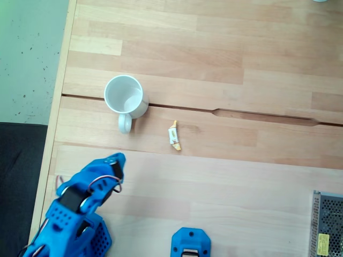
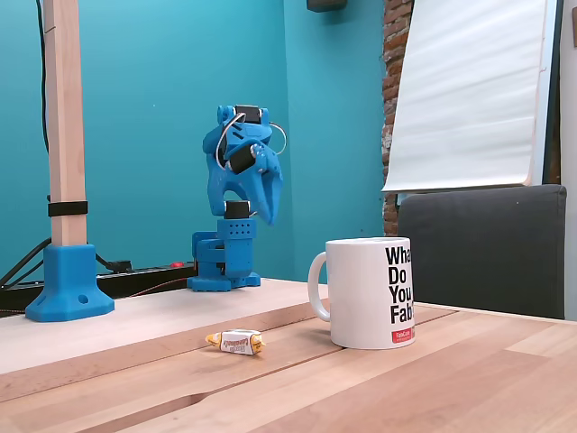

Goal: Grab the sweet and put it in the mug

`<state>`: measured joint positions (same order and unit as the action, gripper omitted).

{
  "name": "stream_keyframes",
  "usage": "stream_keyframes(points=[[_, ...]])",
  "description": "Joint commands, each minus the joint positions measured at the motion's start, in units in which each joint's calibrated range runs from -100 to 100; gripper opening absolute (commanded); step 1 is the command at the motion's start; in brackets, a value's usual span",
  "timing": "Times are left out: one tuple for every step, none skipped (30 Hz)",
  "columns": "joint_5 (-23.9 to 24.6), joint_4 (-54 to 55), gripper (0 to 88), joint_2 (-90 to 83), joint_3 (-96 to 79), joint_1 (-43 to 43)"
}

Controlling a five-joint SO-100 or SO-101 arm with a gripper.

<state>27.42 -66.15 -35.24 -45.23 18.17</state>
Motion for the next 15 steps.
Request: stream_keyframes(points=[[0.49, -2.4, 0.0, 6.84, 5.44, 2.6], [0.39, -2.8, 0.0, 8.39, 5.98, 2.96], [0.29, -3.04, 0.0, 9.94, 6.78, 3.04], [0.24, -3.04, 0.0, 11.06, 6.87, 3.04], [0.68, -2.88, 0.0, 11.75, 6.96, 3.18], [0.73, -2.56, 0.0, 12.26, 6.96, 3.47], [0.73, -2.16, 0.0, 12.52, 6.96, 3.69], [0.78, -1.67, 0.0, 12.61, 6.96, 3.76], [0.78, -0.86, 0.0, 12.78, 7.05, 3.84], [0.78, 0.26, 0.0, 12.87, 7.22, 3.84], [0.83, 1.72, 0.0, 13.3, 7.76, 3.84], [0.83, 3.01, 0.0, 13.64, 8.12, 3.84], [0.83, 3.73, 0.0, 13.9, 8.12, 3.76], [0.83, 4.46, 0.0, 14.67, 8.3, 3.76], [0.83, 4.46, 0.0, 15.88, 8.56, 3.76]])
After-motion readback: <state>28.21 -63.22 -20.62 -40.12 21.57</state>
